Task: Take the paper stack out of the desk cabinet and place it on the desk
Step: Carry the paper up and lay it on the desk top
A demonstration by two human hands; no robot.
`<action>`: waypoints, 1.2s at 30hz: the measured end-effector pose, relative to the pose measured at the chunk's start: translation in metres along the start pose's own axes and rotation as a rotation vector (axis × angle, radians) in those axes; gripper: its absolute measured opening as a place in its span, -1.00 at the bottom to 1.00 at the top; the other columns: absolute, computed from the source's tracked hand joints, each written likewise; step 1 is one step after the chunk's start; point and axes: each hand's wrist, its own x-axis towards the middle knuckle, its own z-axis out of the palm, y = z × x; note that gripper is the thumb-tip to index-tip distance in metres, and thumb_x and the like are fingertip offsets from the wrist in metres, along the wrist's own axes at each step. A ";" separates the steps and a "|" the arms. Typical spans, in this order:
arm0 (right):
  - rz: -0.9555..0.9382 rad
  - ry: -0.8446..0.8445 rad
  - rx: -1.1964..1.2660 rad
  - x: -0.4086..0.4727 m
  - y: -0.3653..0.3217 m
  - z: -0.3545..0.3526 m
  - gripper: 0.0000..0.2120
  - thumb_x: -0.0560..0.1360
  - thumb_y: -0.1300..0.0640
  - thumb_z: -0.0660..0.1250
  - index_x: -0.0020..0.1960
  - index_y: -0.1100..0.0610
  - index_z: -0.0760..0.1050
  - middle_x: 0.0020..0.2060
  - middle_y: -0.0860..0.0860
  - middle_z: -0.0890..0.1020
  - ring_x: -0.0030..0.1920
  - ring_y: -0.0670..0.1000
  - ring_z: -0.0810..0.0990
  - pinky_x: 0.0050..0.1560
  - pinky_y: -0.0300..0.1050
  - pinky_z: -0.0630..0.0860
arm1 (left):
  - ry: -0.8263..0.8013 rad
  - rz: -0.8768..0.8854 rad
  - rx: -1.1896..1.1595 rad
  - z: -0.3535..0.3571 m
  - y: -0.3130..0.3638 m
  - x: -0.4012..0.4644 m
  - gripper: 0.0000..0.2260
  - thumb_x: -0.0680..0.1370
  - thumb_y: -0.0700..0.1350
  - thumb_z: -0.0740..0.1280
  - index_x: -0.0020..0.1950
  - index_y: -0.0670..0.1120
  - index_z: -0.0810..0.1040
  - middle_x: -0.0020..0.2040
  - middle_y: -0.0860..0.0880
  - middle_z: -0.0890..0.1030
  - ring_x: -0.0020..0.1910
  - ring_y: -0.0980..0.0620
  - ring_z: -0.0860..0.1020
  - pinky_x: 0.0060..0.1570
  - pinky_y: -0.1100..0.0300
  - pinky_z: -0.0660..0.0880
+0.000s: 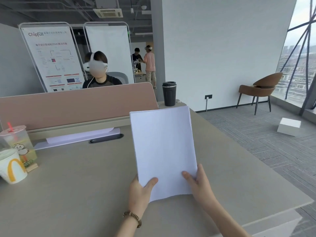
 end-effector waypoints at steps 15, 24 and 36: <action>0.058 0.115 -0.104 0.083 0.006 -0.107 -0.60 0.33 0.11 0.52 0.15 -0.02 0.57 -0.06 -0.03 0.70 -0.04 0.04 0.69 -0.02 0.05 0.63 | -0.082 -0.042 0.060 0.118 0.031 0.026 -0.65 0.39 -0.19 0.54 0.04 -0.04 0.45 -0.05 0.12 0.64 -0.12 0.26 0.61 -0.22 0.33 0.49; 0.051 0.020 -0.234 0.144 0.028 -0.155 -0.61 0.36 0.08 0.52 0.16 -0.06 0.55 -0.02 -0.09 0.70 -0.01 -0.01 0.68 -0.03 -0.04 0.60 | -0.073 -0.081 0.180 0.184 0.041 0.050 -0.66 0.40 -0.15 0.51 0.03 -0.12 0.41 -0.10 0.07 0.58 -0.20 0.09 0.57 -0.31 0.32 0.40; 0.055 -0.011 -0.419 0.193 0.053 -0.179 -0.66 0.37 0.05 0.50 0.13 -0.03 0.60 -0.09 -0.03 0.72 -0.08 0.04 0.67 -0.10 -0.07 0.56 | -0.305 -0.145 0.381 0.218 0.030 0.096 -0.71 0.42 -0.19 0.36 0.10 -0.16 0.40 -0.04 0.01 0.54 -0.04 0.00 0.56 -0.07 0.13 0.50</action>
